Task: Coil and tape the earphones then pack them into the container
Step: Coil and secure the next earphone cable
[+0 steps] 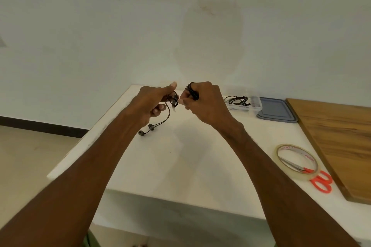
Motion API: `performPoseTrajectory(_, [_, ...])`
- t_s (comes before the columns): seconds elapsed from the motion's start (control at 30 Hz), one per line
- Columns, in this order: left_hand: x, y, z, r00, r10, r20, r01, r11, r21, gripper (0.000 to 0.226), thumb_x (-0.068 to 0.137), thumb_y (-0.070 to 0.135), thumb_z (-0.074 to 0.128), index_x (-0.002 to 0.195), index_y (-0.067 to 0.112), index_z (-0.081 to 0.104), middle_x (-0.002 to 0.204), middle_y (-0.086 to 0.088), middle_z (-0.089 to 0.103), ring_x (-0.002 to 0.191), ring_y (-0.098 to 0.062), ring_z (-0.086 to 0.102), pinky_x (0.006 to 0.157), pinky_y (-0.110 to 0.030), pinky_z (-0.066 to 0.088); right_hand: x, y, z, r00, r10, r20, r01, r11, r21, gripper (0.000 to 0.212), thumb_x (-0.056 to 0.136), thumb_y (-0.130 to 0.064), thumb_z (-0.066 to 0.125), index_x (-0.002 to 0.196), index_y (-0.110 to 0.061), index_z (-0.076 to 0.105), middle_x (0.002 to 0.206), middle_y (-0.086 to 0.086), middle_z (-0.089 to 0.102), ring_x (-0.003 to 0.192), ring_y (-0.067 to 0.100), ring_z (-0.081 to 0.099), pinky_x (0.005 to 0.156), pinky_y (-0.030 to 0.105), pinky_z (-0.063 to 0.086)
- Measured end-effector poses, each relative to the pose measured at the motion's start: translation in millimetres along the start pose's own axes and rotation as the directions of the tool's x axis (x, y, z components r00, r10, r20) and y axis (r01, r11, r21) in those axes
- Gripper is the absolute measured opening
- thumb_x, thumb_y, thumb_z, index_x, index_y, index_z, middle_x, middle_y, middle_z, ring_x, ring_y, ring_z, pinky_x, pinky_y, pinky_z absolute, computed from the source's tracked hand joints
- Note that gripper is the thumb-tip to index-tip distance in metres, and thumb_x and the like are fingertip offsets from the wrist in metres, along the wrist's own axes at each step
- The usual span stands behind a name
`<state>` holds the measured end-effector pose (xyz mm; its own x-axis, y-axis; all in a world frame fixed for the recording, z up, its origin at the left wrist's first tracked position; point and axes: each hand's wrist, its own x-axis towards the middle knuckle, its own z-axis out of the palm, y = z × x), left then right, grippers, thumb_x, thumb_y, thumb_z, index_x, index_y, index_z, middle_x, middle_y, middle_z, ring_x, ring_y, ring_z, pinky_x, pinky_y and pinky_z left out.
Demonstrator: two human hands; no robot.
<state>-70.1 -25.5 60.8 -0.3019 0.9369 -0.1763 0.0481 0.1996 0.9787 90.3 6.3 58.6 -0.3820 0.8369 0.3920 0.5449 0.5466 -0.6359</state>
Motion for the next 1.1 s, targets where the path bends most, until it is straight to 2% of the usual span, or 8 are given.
performPoseTrajectory(0.13, [2, -4, 8, 0.991, 0.066, -0.117, -0.049, 0.988, 0.145, 0.037, 0.079, 0.047, 0.077, 0.078, 0.010, 0.074, 0.062, 0.003, 0.072, 0.041, -0.007, 0.040, 0.036, -0.014, 0.026, -2, 1, 6, 0.999, -0.017, -0.045, 0.013, 0.997, -0.075, 0.008, 0.084, -0.013, 0.070, 0.078, -0.010, 0.066, 0.068, -0.006, 0.066, 0.066, 0.019, 0.063, 0.066, 0.033, 0.053])
performPoseTrajectory(0.27, [0, -3, 4, 0.994, -0.081, -0.074, 0.085, 0.994, 0.063, 0.034, 0.078, 0.045, 0.079, 0.082, 0.012, 0.074, 0.065, 0.007, 0.073, 0.051, -0.006, 0.052, 0.036, -0.012, 0.033, -1, 2, 6, 0.997, -0.015, -0.082, 0.007, 0.995, -0.098, 0.006, 0.084, -0.010, 0.066, 0.079, -0.011, 0.064, 0.072, -0.005, 0.067, 0.068, 0.019, 0.061, 0.064, 0.033, 0.051])
performPoseTrajectory(0.4, [-4, -5, 3, 0.976, -0.213, 0.051, 0.206, 0.972, 0.117, 0.020, 0.084, 0.031, 0.076, 0.088, 0.011, 0.074, 0.085, -0.002, 0.075, 0.055, -0.008, 0.052, 0.037, -0.013, 0.037, 0, 2, 3, 0.983, 0.085, -0.162, -0.082, 0.996, 0.028, 0.007, 0.088, -0.015, 0.065, 0.082, -0.012, 0.064, 0.071, -0.009, 0.064, 0.070, 0.019, 0.063, 0.070, 0.040, 0.054])
performPoseTrajectory(0.53, [-5, -4, 6, 0.963, -0.237, 0.130, 0.237, 0.971, 0.020, 0.021, 0.091, 0.017, 0.069, 0.101, -0.001, 0.068, 0.098, -0.015, 0.074, 0.060, -0.013, 0.061, 0.043, -0.016, 0.048, 1, 2, 1, 0.949, 0.224, -0.222, -0.188, 0.967, 0.174, 0.009, 0.092, -0.015, 0.059, 0.088, -0.008, 0.059, 0.083, 0.000, 0.067, 0.076, 0.027, 0.065, 0.073, 0.047, 0.056])
performPoseTrajectory(0.77, [2, -5, 0, 0.985, -0.172, 0.015, 0.171, 0.960, -0.221, 0.015, 0.094, -0.006, 0.057, 0.107, -0.011, 0.059, 0.105, -0.022, 0.060, 0.082, -0.026, 0.065, 0.051, -0.025, 0.059, 1, 8, -9, 0.872, 0.449, -0.193, -0.278, 0.780, 0.560, 0.009, 0.086, -0.006, 0.060, 0.083, -0.008, 0.068, 0.069, 0.004, 0.067, 0.061, 0.017, 0.054, 0.063, 0.036, 0.047])
performPoseTrajectory(0.87, [5, -6, 2, 0.993, -0.108, -0.041, 0.093, 0.957, -0.273, 0.026, 0.094, -0.004, 0.058, 0.118, -0.014, 0.053, 0.097, -0.018, 0.060, 0.078, -0.023, 0.067, 0.071, -0.035, 0.062, 0, 6, -6, 0.925, 0.354, -0.140, -0.237, 0.823, 0.517, 0.012, 0.090, -0.016, 0.063, 0.089, -0.010, 0.074, 0.064, -0.004, 0.062, 0.056, 0.008, 0.053, 0.058, 0.025, 0.042])
performPoseTrajectory(0.97, [6, -5, 4, 0.995, -0.056, -0.086, 0.038, 0.979, -0.202, 0.023, 0.093, 0.003, 0.063, 0.111, -0.011, 0.059, 0.088, -0.015, 0.063, 0.071, -0.022, 0.067, 0.072, -0.032, 0.062, -1, 1, -1, 0.982, 0.142, -0.126, -0.102, 0.954, 0.281, 0.016, 0.091, -0.026, 0.066, 0.092, -0.013, 0.076, 0.070, -0.008, 0.067, 0.059, 0.004, 0.058, 0.060, 0.017, 0.045])
performPoseTrajectory(1.1, [6, -6, 3, 0.984, 0.045, -0.173, -0.049, 0.999, -0.019, 0.019, 0.090, 0.012, 0.070, 0.096, -0.005, 0.066, 0.085, -0.014, 0.069, 0.070, -0.023, 0.070, 0.073, -0.032, 0.062, -4, 2, 5, 0.997, 0.023, -0.067, -0.016, 0.995, 0.099, 0.017, 0.087, -0.027, 0.072, 0.086, -0.011, 0.078, 0.085, 0.000, 0.076, 0.069, 0.020, 0.068, 0.070, 0.035, 0.055])
